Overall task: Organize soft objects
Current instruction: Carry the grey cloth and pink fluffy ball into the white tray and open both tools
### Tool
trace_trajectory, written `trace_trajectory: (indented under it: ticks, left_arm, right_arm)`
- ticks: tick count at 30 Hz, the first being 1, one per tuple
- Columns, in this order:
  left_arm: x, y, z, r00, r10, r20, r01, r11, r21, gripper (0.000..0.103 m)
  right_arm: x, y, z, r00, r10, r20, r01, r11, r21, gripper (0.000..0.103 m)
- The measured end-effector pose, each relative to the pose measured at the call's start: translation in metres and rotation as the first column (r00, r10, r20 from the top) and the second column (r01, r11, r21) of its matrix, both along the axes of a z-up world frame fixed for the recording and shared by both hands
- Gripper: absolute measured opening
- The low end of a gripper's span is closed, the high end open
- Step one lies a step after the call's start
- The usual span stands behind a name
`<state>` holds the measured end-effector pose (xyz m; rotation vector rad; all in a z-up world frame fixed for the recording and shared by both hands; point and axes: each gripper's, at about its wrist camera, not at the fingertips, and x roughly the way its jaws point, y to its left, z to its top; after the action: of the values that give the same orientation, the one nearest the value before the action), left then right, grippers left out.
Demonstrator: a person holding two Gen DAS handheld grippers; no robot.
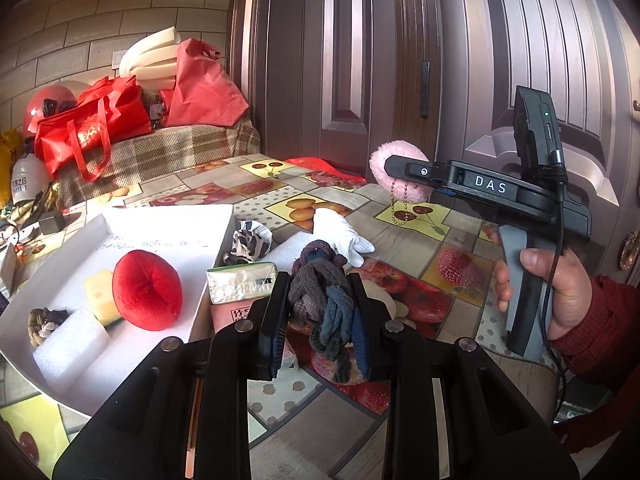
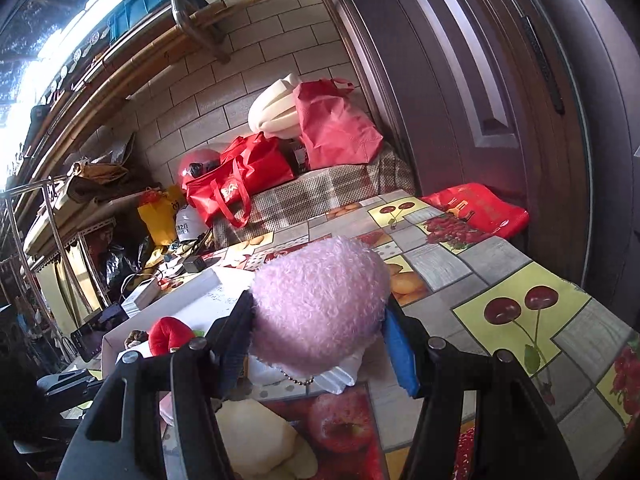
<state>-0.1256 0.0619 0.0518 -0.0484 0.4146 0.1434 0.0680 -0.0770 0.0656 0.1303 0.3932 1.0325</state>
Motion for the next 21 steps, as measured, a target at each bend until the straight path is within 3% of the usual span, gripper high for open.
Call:
trace_trajectory:
  ticks: [8,21]
  left_arm:
    - [-0.017,0.022,0.001,0.996,0.08,0.032,-0.082,0.996,0.041,0.027]
    - [-0.046,0.07,0.001,0.973,0.223,0.067,-0.226,0.974,0.036,0.027]
  right_arm:
    - [-0.037,0.024,0.005,0.987,0.088,0.134,-0.084,0.996,-0.037,0.061]
    - [-0.071,0.054,0.001,0.961,0.213,0.174,-0.198,0.975,-0.1,0.061]
